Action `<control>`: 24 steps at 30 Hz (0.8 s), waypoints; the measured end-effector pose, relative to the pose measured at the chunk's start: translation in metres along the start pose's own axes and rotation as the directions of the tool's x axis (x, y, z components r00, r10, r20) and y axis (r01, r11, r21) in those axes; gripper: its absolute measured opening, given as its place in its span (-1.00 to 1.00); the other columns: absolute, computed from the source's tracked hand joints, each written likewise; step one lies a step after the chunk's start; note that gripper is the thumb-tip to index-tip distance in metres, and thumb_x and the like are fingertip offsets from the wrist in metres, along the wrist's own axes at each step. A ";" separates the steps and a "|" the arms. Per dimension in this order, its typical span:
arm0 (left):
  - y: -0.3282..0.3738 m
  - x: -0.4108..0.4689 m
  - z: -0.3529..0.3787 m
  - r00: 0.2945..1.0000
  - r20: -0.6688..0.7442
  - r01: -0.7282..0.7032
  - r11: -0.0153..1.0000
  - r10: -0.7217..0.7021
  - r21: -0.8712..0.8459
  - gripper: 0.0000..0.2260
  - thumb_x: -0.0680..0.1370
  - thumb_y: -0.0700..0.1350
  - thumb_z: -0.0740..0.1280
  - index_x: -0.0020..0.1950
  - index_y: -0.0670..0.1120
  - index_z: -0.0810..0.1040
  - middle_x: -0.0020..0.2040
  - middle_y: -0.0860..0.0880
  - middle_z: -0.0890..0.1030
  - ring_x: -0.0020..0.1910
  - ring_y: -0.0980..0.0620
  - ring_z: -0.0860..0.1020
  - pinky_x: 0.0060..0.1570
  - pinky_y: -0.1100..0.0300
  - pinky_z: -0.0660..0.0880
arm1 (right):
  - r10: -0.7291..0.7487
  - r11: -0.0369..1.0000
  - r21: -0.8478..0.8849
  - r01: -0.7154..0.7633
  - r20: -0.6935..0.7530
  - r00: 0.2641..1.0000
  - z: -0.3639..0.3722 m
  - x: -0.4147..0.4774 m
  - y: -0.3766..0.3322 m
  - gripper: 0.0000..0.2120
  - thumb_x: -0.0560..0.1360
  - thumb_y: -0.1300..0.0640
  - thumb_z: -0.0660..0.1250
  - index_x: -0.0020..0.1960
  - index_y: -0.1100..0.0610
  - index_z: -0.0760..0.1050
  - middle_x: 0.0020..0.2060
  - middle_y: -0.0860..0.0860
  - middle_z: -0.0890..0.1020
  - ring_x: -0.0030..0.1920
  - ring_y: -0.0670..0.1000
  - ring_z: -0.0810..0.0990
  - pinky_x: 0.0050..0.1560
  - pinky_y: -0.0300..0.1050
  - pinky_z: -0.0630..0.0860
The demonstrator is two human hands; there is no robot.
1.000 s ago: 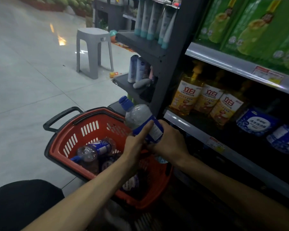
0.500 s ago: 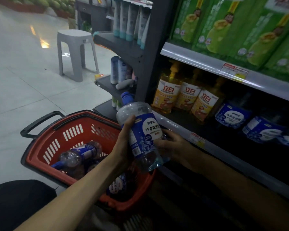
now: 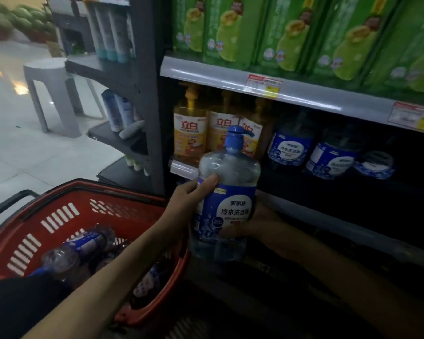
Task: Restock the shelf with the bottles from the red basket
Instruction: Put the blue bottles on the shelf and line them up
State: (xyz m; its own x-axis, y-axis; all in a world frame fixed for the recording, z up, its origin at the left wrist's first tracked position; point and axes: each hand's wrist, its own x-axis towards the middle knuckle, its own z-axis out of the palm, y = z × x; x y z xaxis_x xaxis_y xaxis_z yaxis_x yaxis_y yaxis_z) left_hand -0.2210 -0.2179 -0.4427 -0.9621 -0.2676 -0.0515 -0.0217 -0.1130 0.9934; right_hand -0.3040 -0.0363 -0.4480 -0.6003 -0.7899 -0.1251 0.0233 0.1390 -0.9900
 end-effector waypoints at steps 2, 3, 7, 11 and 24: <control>0.002 0.004 0.015 0.998 0.032 -0.057 0.995 0.055 0.087 -0.60 0.57 0.12 0.34 0.24 -0.14 0.62 0.03 -0.12 0.76 0.00 -0.11 0.75 -0.08 0.14 0.68 | -0.047 0.999 -0.006 0.046 -0.099 0.994 -0.014 -0.013 0.007 -0.24 0.30 0.44 0.59 0.42 0.12 0.42 0.18 0.05 0.70 0.16 0.05 0.69 0.06 -0.03 0.67; 0.003 0.005 0.023 0.995 0.064 -0.079 0.989 0.072 0.127 -0.63 0.59 0.08 0.34 0.28 -0.12 0.60 0.07 -0.09 0.75 0.03 -0.08 0.74 -0.05 0.14 0.68 | -0.069 0.998 -0.016 0.067 -0.155 0.986 -0.022 -0.018 0.011 -0.22 0.28 0.45 0.60 0.42 0.13 0.42 0.16 0.03 0.71 0.14 0.01 0.70 0.01 -0.11 0.66; -0.007 0.018 0.054 0.985 0.135 -0.149 0.934 0.111 0.324 -0.47 0.46 0.05 0.53 0.42 0.09 0.52 0.17 0.06 0.72 0.11 0.08 0.70 -0.06 0.21 0.66 | -0.091 0.996 -0.023 0.088 -0.293 0.952 -0.053 -0.030 0.023 -0.15 0.21 0.48 0.62 0.40 0.09 0.42 0.19 0.03 0.69 0.17 -0.01 0.68 -0.02 -0.12 0.67; -0.008 0.028 0.080 0.963 0.205 -0.252 0.862 0.177 0.440 -0.35 0.41 0.04 0.59 0.46 0.17 0.46 0.22 0.19 0.68 0.11 0.15 0.69 -0.04 0.21 0.67 | -0.069 0.998 -0.030 0.062 -0.425 0.902 -0.082 -0.041 0.031 -0.07 0.15 0.42 0.69 0.39 0.05 0.38 0.24 -0.01 0.65 0.22 0.00 0.65 0.09 0.03 0.68; -0.023 0.077 0.200 0.879 0.326 -0.460 0.799 0.348 0.388 -0.31 0.32 -0.04 0.68 0.40 -0.01 0.53 0.23 0.14 0.69 0.22 0.19 0.64 0.18 0.20 0.61 | -0.273 0.959 -0.248 0.140 -0.666 0.694 -0.184 -0.101 0.053 -0.02 0.06 0.27 0.76 0.30 -0.20 0.37 0.15 -0.22 0.62 0.12 -0.31 0.61 0.02 -0.36 0.57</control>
State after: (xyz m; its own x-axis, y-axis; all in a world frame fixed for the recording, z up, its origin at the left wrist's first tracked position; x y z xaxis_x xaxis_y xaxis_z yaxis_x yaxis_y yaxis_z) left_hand -0.3490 -0.0444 -0.4493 -0.9420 0.0372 0.3335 0.3194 0.4044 0.8570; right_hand -0.3892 0.1605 -0.4756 -0.9554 -0.1889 0.2270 -0.2595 0.1706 -0.9506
